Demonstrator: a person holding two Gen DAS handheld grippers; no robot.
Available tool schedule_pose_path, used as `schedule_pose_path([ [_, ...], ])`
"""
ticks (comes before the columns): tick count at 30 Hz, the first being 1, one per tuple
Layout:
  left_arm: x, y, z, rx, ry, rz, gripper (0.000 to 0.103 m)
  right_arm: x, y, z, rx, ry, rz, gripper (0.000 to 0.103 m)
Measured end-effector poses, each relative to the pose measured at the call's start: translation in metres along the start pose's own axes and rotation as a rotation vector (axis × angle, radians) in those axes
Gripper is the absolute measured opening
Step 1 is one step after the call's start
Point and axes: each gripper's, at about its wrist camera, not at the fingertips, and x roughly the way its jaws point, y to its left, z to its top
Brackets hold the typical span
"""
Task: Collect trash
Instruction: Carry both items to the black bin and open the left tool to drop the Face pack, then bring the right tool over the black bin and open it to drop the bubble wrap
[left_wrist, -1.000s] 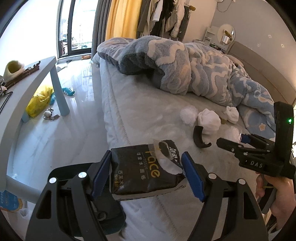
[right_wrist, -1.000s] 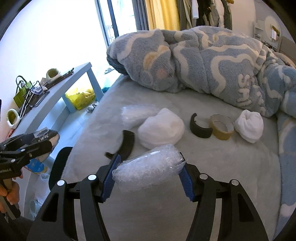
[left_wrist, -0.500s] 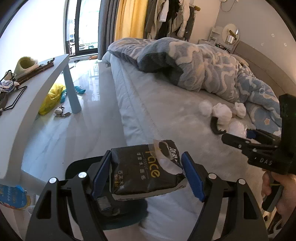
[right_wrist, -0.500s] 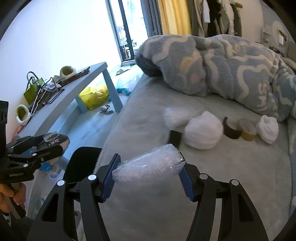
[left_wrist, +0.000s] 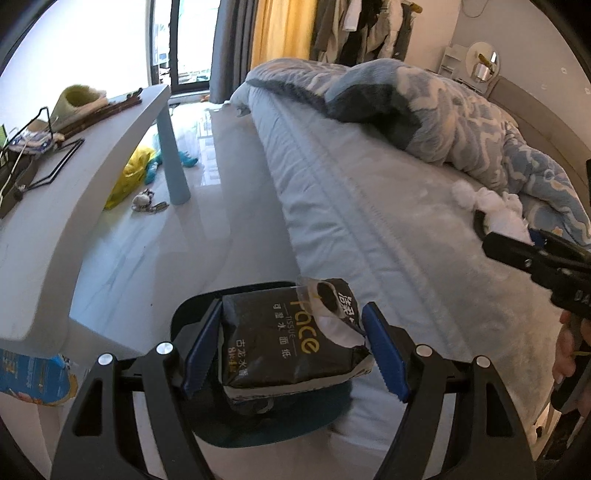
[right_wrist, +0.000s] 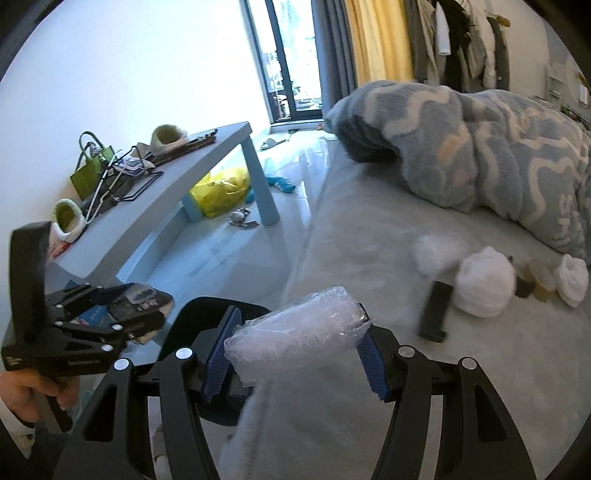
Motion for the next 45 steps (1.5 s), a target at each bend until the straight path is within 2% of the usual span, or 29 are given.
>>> schedule_pose_path([
  [13, 0.019, 0.051, -0.024, -0.046, 0.108, 0.022, 0.077, 0.037, 0.058, 0.008, -0.061, 0.043, 0.068, 0.062],
  [23, 0.035, 0.076, -0.046, -0.048, 0.215, 0.014, 0.079, 0.061, 0.085, 0.008, -0.077, 0.080, 0.091, 0.062],
  [28, 0.030, 0.077, -0.049, -0.020, 0.209, 0.018, 0.089, 0.078, 0.093, 0.005, -0.076, 0.120, 0.089, 0.062],
  [33, 0.026, 0.085, -0.049, -0.030, 0.201, 0.029, 0.090, 0.093, 0.099, 0.001, -0.076, 0.150, 0.087, 0.062],
  [45, -0.016, 0.108, -0.032, -0.080, 0.066, 0.015, 0.087, 0.133, 0.118, -0.014, -0.090, 0.233, 0.077, 0.062],
])
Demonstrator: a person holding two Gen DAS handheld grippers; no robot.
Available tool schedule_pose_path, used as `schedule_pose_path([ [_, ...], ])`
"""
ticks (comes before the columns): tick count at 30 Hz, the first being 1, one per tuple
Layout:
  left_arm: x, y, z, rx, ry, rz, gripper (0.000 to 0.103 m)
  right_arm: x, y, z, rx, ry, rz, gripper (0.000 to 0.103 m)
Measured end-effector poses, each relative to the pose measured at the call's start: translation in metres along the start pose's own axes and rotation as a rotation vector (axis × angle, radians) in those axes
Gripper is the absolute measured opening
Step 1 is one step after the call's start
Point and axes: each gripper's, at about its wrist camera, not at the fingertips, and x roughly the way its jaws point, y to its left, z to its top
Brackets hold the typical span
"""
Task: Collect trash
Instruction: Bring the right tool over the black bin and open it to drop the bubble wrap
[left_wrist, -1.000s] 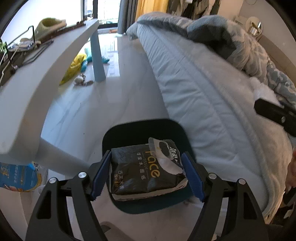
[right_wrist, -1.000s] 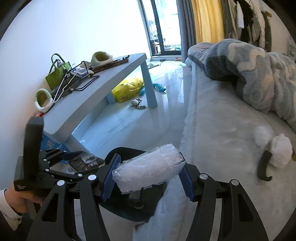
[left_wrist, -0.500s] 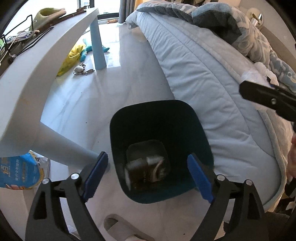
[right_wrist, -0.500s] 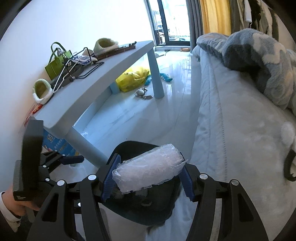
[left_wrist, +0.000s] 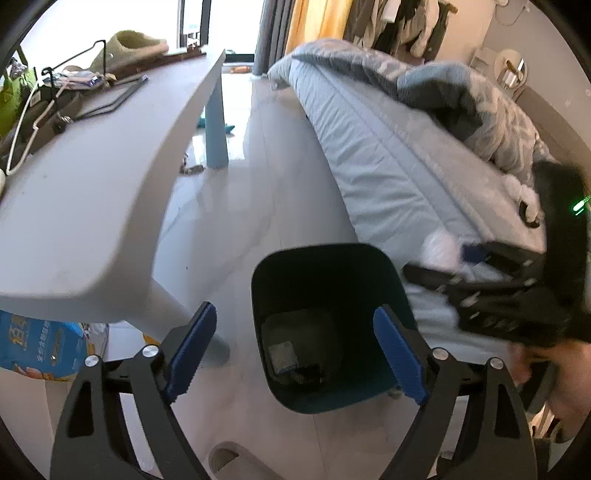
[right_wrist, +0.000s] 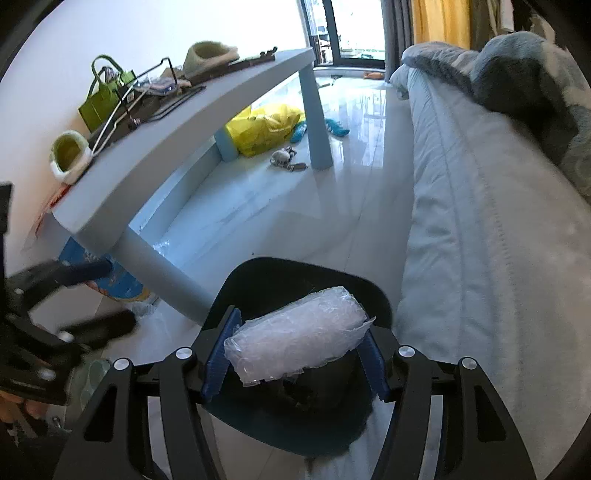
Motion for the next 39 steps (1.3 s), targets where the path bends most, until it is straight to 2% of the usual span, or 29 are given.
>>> schedule_pose_path([
  [15, -0.042, 0.013, 0.014, -0.048, -0.124, -0.047, 0.072, 0.054, 0.030, -0.013, -0.030, 0.124, 0.029, 0.063],
  [18, -0.049, 0.015, 0.017, -0.064, -0.144, -0.054, 0.065, 0.065, 0.036, -0.017, -0.038, 0.151, 0.033, 0.063],
  [24, -0.059, 0.011, 0.018, -0.047, -0.167, -0.062, 0.059, 0.075, 0.046, -0.024, -0.056, 0.183, 0.046, 0.063],
  [25, -0.059, 0.011, 0.018, -0.047, -0.167, -0.064, 0.057, 0.076, 0.048, -0.025, -0.060, 0.186, 0.054, 0.064],
  [27, -0.060, 0.009, 0.020, -0.045, -0.170, -0.071, 0.055, 0.078, 0.053, -0.028, -0.073, 0.206, 0.074, 0.074],
  [30, -0.063, 0.005, 0.020, -0.037, -0.177, -0.072, 0.055, 0.080, 0.059, -0.031, -0.107, 0.224, 0.064, 0.077],
  [34, -0.067, 0.001, 0.023, -0.033, -0.190, -0.078, 0.055, 0.075, 0.058, -0.031, -0.107, 0.215, 0.065, 0.077],
  [39, -0.074, -0.007, 0.026, -0.021, -0.211, -0.071, 0.055, 0.055, 0.050, -0.023, -0.098, 0.154, 0.052, 0.077],
])
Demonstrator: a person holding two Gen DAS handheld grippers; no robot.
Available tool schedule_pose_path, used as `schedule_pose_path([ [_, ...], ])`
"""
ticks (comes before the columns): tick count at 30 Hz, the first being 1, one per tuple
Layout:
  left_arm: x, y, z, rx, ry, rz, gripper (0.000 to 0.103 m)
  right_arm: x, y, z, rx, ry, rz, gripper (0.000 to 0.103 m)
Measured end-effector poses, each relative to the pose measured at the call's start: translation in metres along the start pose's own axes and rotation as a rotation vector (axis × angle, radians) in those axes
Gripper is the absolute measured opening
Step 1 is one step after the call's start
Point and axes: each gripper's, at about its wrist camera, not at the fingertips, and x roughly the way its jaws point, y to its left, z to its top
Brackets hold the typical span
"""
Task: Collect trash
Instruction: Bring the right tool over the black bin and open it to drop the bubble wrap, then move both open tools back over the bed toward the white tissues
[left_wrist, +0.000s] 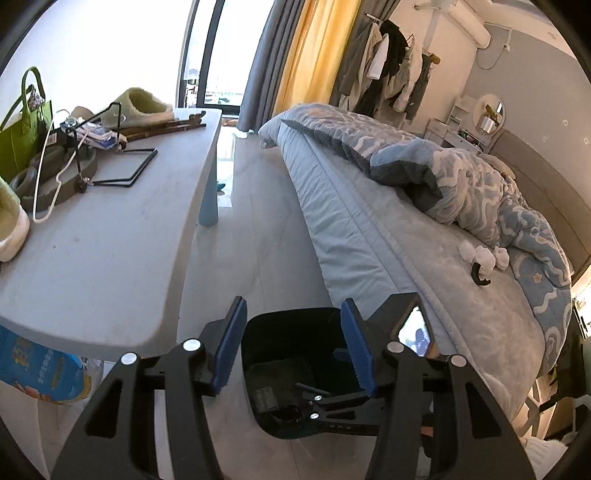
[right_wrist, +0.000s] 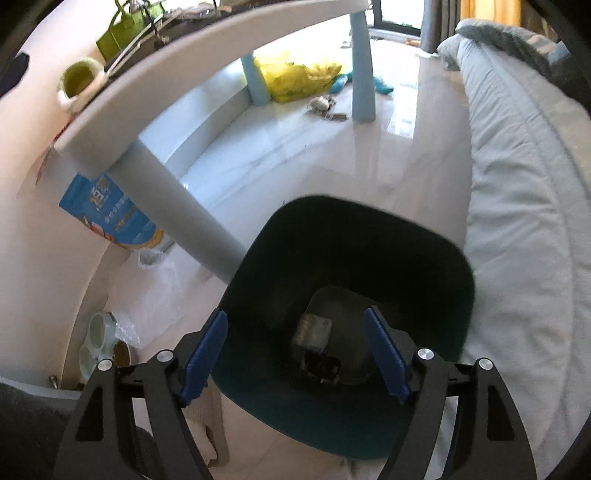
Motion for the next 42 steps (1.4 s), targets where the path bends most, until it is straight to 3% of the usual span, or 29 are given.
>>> schedule_pose_path([
  [21, 0.000, -0.075, 0.020, 0.059, -0.048, -0.048, 0.058, -0.104, -0.056, -0.005, 0.053, -0.234, -0.089, 0.066],
  [42, 0.026, -0.152, 0.019, 0.115, -0.039, -0.106, 0.074, -0.175, -0.133, -0.042, 0.168, -0.346, -0.182, 0.066],
])
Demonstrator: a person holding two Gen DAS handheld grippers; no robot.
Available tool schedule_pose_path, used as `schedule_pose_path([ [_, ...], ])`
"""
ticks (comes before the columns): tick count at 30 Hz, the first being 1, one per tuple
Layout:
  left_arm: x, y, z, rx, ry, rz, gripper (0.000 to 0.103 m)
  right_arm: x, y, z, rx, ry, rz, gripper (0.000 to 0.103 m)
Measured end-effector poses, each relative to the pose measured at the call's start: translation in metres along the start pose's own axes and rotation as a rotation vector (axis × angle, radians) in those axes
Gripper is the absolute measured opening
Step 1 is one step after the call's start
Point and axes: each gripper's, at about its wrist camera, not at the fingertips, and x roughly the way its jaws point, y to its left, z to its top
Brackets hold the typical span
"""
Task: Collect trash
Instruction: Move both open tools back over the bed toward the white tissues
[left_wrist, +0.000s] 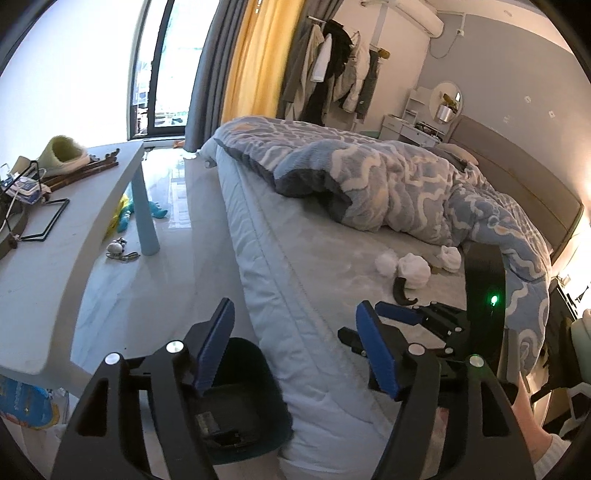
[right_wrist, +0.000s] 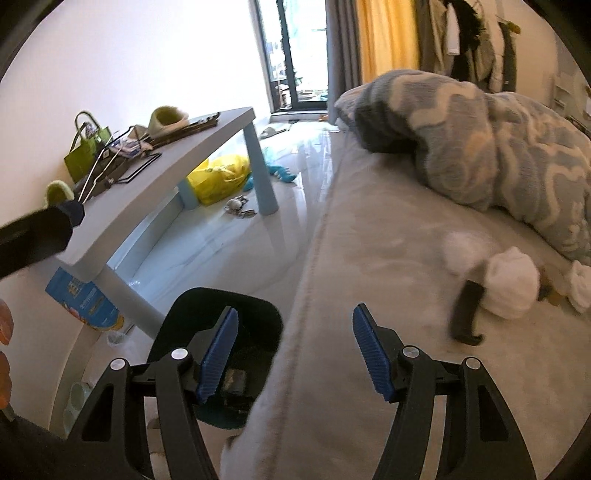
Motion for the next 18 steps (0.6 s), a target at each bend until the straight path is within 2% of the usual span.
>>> schedule_pose_path([
  [18, 0.036, -0.047, -0.001, 0.057, 0.037, -0.025, 0.079, -0.034, -0.078, -0.004, 0.080, -0.049, -0.072, 0.066],
])
